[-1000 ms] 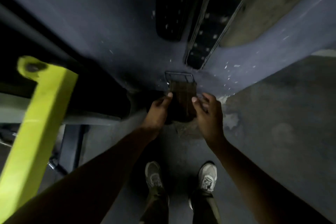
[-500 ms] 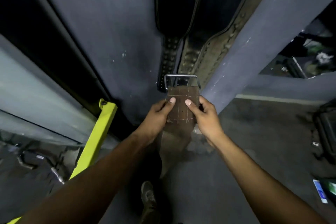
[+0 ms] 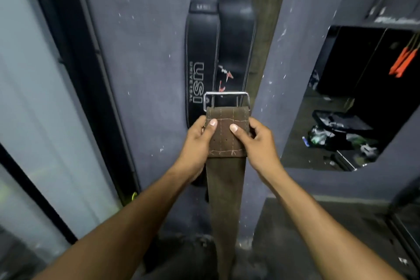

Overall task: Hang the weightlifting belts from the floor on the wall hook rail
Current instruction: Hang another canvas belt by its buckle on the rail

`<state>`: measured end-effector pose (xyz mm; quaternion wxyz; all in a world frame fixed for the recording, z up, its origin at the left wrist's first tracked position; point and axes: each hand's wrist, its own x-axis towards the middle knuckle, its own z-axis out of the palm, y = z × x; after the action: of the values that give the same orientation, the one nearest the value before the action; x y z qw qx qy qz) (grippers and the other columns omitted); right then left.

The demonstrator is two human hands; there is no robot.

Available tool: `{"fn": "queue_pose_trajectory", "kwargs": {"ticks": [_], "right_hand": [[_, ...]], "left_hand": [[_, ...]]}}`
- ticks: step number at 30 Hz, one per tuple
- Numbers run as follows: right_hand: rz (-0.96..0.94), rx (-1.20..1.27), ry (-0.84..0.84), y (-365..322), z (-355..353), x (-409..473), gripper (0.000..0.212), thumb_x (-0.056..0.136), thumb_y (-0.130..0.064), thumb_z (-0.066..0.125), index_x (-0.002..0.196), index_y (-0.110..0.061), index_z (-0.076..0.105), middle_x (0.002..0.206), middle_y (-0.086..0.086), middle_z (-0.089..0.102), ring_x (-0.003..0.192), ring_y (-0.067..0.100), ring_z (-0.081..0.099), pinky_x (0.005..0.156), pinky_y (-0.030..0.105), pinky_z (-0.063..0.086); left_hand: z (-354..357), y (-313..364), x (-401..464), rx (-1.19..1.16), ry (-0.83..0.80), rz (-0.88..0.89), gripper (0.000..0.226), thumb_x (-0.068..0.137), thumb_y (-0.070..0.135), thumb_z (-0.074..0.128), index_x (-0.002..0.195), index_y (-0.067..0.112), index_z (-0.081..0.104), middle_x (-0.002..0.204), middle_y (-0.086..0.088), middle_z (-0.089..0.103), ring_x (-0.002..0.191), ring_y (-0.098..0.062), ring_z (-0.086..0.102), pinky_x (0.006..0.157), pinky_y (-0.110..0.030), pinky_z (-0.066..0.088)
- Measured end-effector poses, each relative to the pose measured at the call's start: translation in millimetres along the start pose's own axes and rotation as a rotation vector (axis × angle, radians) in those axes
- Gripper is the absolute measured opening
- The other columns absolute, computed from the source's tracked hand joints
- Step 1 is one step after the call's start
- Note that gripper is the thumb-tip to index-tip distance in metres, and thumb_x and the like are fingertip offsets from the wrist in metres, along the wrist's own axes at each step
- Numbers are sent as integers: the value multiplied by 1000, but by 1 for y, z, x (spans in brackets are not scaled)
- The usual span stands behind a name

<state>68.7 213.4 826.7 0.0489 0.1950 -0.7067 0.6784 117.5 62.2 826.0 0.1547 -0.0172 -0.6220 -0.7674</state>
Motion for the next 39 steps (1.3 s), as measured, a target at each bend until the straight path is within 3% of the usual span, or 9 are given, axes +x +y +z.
{"fn": "queue_pose_trajectory", "kwargs": {"ticks": [5,8,13,18,22,25,27,32,39], "right_hand": [[-153,-399,318,-39,-7,-5,58,86,-50,78,136,-32,53,123,-6,59,111,16,61,92,34,53],[-277,-579,251,-56,-4,-16,75,88,-63,65,153,-35,40,134,-5,47,128,14,48,104,33,46],[-171,-204,55,-69,12,-11,103,79,-92,47,158,-27,38,154,-5,52,143,10,49,120,38,41],[-176,-58,299,-88,18,12,42,99,-57,57,117,-23,72,110,-5,78,108,15,73,97,45,58],[-203,20,327,-111,22,31,18,106,-35,57,100,-27,72,98,-7,78,97,8,74,84,27,59],[-248,60,288,-126,28,49,20,105,-34,60,111,-18,71,103,-1,80,100,14,76,89,32,62],[-281,73,258,-136,30,62,22,104,-35,62,114,-18,71,107,2,80,102,17,77,94,44,61],[-317,94,164,-157,36,86,19,103,-37,64,111,-22,73,108,5,80,105,25,76,98,54,59],[-332,14,42,-162,32,85,39,89,-26,81,124,-23,63,117,0,78,110,16,75,99,37,58]], "left_hand": [[27,39,-6,-24,85,68,23,105,22,57,124,10,65,119,-14,76,111,-29,72,102,-50,55],[40,60,-8,-19,88,104,23,105,18,57,123,7,67,120,-19,75,111,-30,71,109,-59,49],[50,99,-14,228,-186,76,52,110,42,33,141,13,62,138,9,61,128,2,55,122,-28,33],[35,119,-3,449,-300,197,59,103,56,32,142,24,63,149,15,56,139,10,44,121,-14,25],[14,136,14,254,-147,349,28,107,19,51,124,8,71,121,-3,76,114,-6,71,102,-21,52],[2,145,33,240,82,496,15,97,15,70,110,23,66,101,3,68,87,-4,64,83,-17,52],[-7,149,45,447,212,537,31,90,27,77,115,32,60,109,11,53,94,0,54,83,-9,45],[-21,159,68,133,-156,236,20,96,29,71,106,12,68,95,2,77,94,-15,72,80,-28,57],[-16,161,80,60,-74,347,16,97,23,70,82,26,70,76,-3,74,68,-14,69,48,-24,49]]}}
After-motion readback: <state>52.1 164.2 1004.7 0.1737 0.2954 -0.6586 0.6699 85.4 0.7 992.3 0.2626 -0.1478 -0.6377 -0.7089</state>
